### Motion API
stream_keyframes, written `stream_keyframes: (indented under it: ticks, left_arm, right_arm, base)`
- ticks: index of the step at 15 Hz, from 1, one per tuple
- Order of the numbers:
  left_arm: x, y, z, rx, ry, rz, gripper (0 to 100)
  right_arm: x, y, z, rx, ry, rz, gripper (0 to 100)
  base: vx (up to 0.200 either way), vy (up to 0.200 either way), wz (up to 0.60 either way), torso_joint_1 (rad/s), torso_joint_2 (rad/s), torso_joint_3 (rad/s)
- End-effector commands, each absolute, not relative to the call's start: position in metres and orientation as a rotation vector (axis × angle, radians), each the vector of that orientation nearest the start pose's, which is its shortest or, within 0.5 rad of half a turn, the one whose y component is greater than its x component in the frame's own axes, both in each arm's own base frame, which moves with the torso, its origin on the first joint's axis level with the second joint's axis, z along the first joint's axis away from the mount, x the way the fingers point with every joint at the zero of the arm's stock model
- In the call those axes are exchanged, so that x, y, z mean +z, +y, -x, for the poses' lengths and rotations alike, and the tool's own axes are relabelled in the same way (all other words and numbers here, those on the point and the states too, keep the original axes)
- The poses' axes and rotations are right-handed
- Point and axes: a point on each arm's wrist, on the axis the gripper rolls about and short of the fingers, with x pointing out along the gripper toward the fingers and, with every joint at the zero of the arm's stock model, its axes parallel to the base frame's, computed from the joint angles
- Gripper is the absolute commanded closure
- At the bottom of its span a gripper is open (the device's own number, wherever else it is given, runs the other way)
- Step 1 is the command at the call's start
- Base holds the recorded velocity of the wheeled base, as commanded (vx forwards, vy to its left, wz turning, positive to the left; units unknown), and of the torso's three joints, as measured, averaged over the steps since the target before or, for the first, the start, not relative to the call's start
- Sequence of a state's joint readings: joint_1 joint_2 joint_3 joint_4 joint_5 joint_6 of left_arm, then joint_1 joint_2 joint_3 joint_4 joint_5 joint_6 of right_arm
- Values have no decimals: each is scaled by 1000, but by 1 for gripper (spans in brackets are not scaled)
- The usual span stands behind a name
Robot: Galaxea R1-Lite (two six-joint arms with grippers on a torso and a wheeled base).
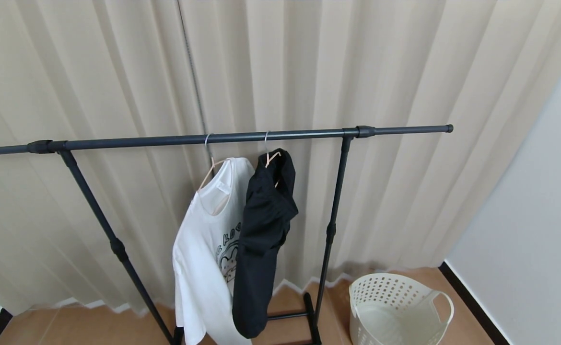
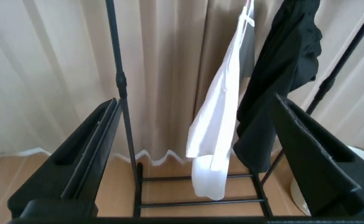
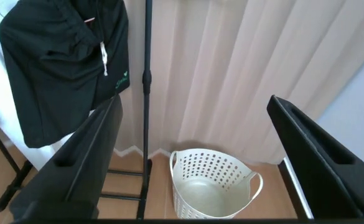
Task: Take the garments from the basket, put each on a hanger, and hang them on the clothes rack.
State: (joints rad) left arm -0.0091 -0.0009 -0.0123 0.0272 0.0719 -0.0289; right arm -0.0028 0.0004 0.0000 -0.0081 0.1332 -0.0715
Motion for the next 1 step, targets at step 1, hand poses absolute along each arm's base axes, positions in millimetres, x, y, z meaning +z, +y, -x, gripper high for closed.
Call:
stream_keyframes:
  ticks: [1]
  left_arm:
    - [76, 2, 24, 63, 14, 29, 0]
  right_arm:
    - [76, 3, 23, 130, -12, 74, 0]
  base:
    - [0, 0, 0, 0, 0, 0]
